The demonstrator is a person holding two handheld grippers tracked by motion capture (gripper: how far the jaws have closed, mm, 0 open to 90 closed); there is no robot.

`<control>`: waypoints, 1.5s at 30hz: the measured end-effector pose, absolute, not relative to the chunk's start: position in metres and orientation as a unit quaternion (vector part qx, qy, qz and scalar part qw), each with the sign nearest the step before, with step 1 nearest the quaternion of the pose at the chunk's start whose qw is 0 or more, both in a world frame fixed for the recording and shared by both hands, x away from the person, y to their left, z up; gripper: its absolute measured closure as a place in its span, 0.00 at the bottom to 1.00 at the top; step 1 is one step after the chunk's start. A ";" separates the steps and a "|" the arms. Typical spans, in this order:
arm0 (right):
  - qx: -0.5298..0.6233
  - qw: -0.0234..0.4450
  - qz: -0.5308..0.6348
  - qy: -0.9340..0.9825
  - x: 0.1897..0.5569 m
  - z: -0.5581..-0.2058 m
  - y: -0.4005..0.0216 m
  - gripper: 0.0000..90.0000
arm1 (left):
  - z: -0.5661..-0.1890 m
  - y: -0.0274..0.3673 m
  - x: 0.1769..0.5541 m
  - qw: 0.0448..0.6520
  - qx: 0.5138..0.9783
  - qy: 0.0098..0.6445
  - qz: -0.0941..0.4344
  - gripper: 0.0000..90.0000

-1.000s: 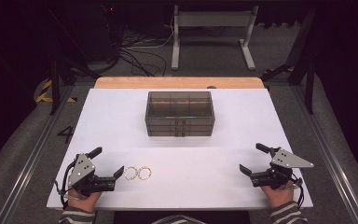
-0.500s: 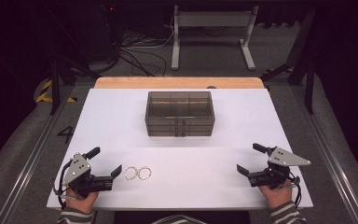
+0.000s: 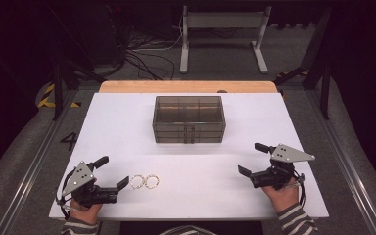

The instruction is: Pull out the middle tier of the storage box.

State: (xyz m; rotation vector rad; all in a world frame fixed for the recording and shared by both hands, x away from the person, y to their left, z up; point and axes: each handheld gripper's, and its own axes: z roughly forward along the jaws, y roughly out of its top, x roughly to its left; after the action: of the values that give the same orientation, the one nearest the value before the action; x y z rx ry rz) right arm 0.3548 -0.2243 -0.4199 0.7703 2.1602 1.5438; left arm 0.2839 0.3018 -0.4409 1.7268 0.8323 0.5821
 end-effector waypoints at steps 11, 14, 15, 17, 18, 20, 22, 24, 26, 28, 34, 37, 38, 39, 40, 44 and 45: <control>0.260 0.166 0.539 0.783 0.368 -0.416 -0.204 0.00 | -0.442 0.300 0.285 0.529 0.731 0.348 0.252 0.02; 0.256 0.161 0.539 0.786 0.373 -0.415 -0.196 0.00 | -0.443 0.300 0.286 0.527 0.732 0.349 0.254 0.02; 0.253 0.159 0.539 0.787 0.374 -0.415 -0.193 0.00 | -0.443 0.299 0.285 0.527 0.731 0.350 0.253 0.02; 0.249 0.160 0.537 0.790 0.376 -0.414 -0.187 0.00 | -0.443 0.300 0.286 0.525 0.733 0.350 0.255 0.02; 0.244 0.159 0.534 0.794 0.378 -0.414 -0.182 0.00 | -0.443 0.300 0.286 0.526 0.732 0.351 0.254 0.02; 0.241 0.159 0.532 0.796 0.379 -0.413 -0.179 0.00 | -0.443 0.300 0.286 0.526 0.732 0.351 0.254 0.02; 0.238 0.147 0.526 0.803 0.383 -0.412 -0.171 0.00 | -0.443 0.300 0.286 0.526 0.732 0.351 0.254 0.02; 0.239 0.146 0.516 0.810 0.384 -0.410 -0.165 0.00 | -0.444 0.299 0.286 0.525 0.732 0.353 0.251 0.02; 0.237 0.148 0.516 0.810 0.384 -0.410 -0.163 0.00 | -0.444 0.299 0.287 0.524 0.734 0.351 0.253 0.02; 0.230 0.149 0.519 0.810 0.384 -0.409 -0.158 0.00 | -0.444 0.298 0.286 0.524 0.734 0.350 0.253 0.02; 0.210 0.148 0.520 0.815 0.389 -0.404 -0.143 0.00 | -0.444 0.299 0.286 0.525 0.734 0.350 0.253 0.02; 0.204 0.145 0.514 0.820 0.391 -0.402 -0.136 0.00 | -0.444 0.299 0.286 0.526 0.733 0.350 0.252 0.02; 0.202 0.141 0.512 0.823 0.393 -0.402 -0.132 0.00 | -0.444 0.299 0.286 0.526 0.733 0.349 0.252 0.02; 0.202 0.141 0.512 0.823 0.393 -0.402 -0.132 0.00 | -0.444 0.299 0.286 0.525 0.734 0.349 0.252 0.02; 0.201 0.140 0.511 0.824 0.393 -0.402 -0.131 0.00 | -0.444 0.299 0.286 0.525 0.734 0.349 0.252 0.02; 0.197 0.139 0.501 0.831 0.395 -0.402 -0.123 0.00 | -0.444 0.298 0.286 0.524 0.736 0.347 0.253 0.02; 0.196 0.138 0.500 0.832 0.395 -0.402 -0.122 0.00 | -0.444 0.298 0.286 0.525 0.735 0.347 0.252 0.02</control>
State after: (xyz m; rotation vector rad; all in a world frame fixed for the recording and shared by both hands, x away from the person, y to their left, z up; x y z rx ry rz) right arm 0.3951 -0.1216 -0.4020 0.5665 2.4059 1.4466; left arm 0.2863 0.2983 -0.4438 1.7596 0.8295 0.6040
